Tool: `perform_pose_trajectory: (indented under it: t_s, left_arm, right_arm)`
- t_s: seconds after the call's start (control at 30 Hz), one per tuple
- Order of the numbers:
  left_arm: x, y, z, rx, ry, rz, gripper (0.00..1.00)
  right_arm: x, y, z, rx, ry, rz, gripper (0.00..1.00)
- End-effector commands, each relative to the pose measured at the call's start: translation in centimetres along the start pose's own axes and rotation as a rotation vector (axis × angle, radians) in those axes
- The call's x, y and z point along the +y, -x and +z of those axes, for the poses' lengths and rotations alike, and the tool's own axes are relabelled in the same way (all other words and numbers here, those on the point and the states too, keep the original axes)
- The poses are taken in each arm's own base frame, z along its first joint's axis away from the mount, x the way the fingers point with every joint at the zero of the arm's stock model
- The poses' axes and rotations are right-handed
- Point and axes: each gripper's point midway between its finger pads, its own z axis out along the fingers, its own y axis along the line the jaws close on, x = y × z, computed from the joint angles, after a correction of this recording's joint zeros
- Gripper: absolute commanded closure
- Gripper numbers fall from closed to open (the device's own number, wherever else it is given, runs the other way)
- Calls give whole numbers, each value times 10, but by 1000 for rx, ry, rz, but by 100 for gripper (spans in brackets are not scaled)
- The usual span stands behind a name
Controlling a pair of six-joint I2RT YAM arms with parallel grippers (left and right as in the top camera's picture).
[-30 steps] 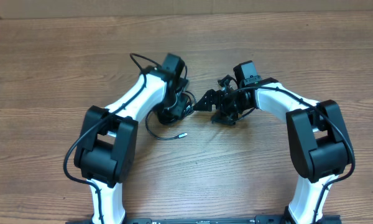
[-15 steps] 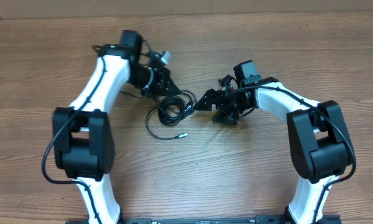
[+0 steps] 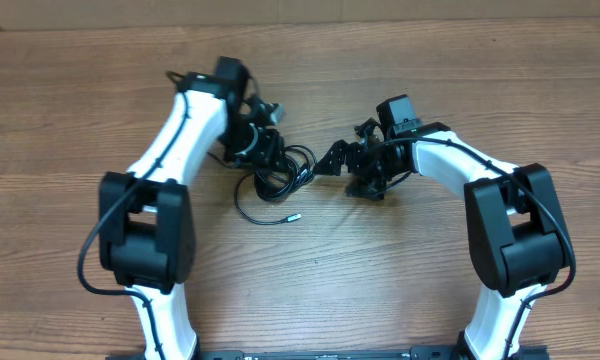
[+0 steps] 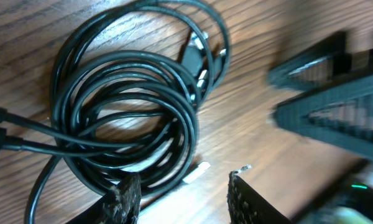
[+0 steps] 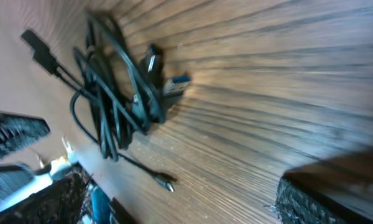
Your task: Untangle cables
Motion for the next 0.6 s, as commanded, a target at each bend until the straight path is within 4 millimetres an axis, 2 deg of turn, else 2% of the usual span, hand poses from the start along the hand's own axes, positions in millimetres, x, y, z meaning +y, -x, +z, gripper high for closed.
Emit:
perform_pose_trajectory:
  t_s: [0.0, 0.2, 0.37, 0.57]
  left_arm:
    - [14, 1, 3, 8, 208, 21, 55]
    - [16, 1, 11, -6, 382, -18, 55]
    - [10, 0, 30, -14, 381, 21, 55]
    - [12, -4, 55, -31, 377, 49, 57]
  right_arm:
    - [-70, 14, -1, -85, -246, 133, 3]
    - [-79, 19, -9, -103, -257, 162, 3]
    - [-80, 19, -10, -107, -265, 161, 2]
    - [-80, 19, -10, -107, -265, 161, 0]
